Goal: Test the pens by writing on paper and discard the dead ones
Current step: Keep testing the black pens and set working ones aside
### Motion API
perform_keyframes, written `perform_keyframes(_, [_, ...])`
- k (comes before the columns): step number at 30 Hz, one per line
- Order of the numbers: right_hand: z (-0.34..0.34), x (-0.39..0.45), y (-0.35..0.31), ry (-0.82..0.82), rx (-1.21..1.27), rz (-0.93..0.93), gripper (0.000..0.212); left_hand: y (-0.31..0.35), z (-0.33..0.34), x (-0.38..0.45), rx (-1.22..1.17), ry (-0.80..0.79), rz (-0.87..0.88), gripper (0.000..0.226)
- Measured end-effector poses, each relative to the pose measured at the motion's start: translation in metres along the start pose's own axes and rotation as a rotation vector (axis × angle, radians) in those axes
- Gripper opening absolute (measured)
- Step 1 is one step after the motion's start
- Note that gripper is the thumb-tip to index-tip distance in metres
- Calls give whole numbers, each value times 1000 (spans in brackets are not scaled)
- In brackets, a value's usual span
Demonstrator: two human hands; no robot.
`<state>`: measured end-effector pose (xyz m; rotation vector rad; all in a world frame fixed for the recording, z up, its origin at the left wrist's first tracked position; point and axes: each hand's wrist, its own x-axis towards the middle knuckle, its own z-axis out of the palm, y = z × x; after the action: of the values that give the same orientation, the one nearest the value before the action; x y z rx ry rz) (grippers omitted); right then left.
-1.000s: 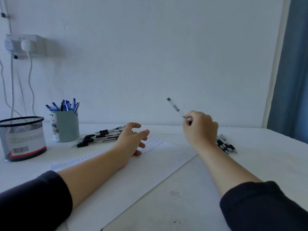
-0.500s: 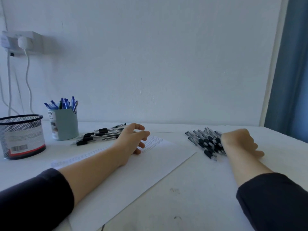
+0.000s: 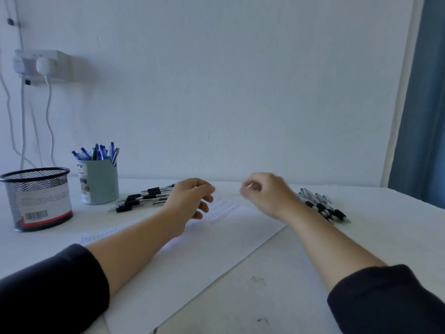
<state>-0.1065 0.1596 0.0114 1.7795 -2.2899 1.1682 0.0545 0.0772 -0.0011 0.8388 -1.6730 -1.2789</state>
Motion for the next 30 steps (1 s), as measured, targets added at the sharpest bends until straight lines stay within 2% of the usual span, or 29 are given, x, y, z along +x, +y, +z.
perform_keyframes(2, [13,-6,-15,-279,-82,-78,40,5,-12,7,-33,87,25,12])
perform_keyframes(3, [18,-8,-19,-358,-146,-95,49,6,-20,12,-19,158,49,14])
perform_keyframes(4, [21,-9,-20,-402,-195,-101,54,6,-28,18,66,244,92,16])
perform_keyframes(7, [29,-8,-16,-450,-184,-48,66,-3,-66,35,592,479,219,17])
perform_keyframes(9, [33,-6,-14,-485,-199,-23,76,-14,-89,44,809,429,133,19])
perform_keyframes(13, [35,-5,-11,-506,-220,-46,66,-36,-97,57,1264,51,-86,61])
perform_keyframes(15, [34,-5,-10,-512,-216,-55,65,-39,-92,58,1362,-22,-111,66])
perform_keyframes(22, [31,-6,-11,-510,-237,-45,64,-26,-88,50,1449,-36,-114,43])
perform_keyframes(27, [31,-5,-10,-510,-246,-33,65,-23,-82,38,1528,-15,-234,47])
perform_keyframes(30, [31,-5,-9,-504,-250,-32,65,-21,-75,36,1545,36,-115,46])
